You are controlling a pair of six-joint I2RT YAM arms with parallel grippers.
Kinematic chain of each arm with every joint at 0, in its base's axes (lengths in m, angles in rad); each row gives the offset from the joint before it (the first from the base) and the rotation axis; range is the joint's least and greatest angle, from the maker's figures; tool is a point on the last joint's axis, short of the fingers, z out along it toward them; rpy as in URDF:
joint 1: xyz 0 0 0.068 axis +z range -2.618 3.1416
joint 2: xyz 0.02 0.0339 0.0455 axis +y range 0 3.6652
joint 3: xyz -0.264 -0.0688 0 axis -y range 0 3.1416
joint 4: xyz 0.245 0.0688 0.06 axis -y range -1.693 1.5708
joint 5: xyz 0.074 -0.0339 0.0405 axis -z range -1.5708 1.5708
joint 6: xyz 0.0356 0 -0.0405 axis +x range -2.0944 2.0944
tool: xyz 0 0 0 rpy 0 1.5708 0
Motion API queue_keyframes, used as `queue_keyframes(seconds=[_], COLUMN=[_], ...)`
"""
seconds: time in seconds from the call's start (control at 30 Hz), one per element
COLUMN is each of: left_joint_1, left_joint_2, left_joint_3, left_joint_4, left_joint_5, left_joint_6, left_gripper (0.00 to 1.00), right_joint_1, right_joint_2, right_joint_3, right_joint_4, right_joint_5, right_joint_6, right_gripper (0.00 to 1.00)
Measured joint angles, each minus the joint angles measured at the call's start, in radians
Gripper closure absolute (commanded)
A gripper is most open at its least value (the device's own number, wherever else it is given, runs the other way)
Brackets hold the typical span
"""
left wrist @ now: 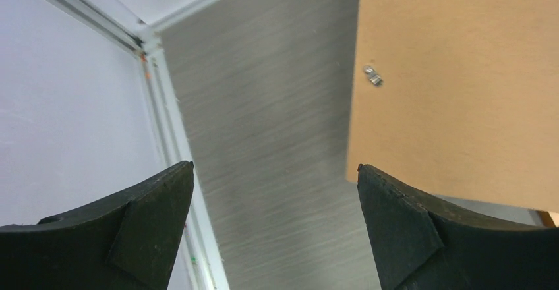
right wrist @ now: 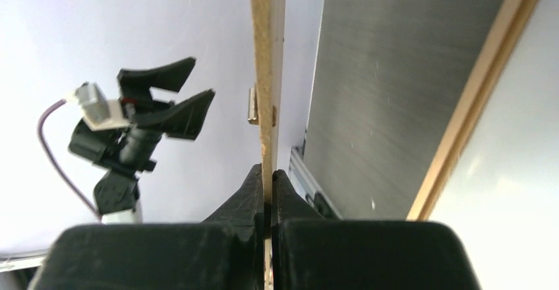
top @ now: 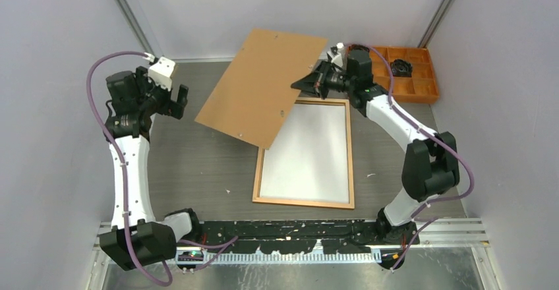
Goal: Put the photo into the frame
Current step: Turn over the photo frame item on the photo frame.
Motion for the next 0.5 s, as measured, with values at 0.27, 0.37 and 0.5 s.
queue_keyframes(seconds=[0.27,0.37,0.5], left_joint_1=[-0.026,-0.077,-0.185], left_joint_2=[0.028,0.048,0.092], left_joint_3=[-0.11,-0.145,-0.193], left_joint_4=[-0.061,-0.065,-0.075], left_joint_5=[0.054,0.043,0.023], left_joint_6=[0.089,0.118,0.126], left_gripper=[0.05,0.05,0.07], right_joint_1=[-0.113,-0.158,-0.222], right_joint_2=[-0.272,-0.369,-0.46], right_joint_3=[-0.105,-0.128,-0.17], right_joint_4=[-0.388,-0.504,-0.601], right_joint_5=[-0.138,-0.164,-0.178], right_joint_6=[-0.159,-0.232,-0.289], right_gripper=[0.99,0.99,0.99])
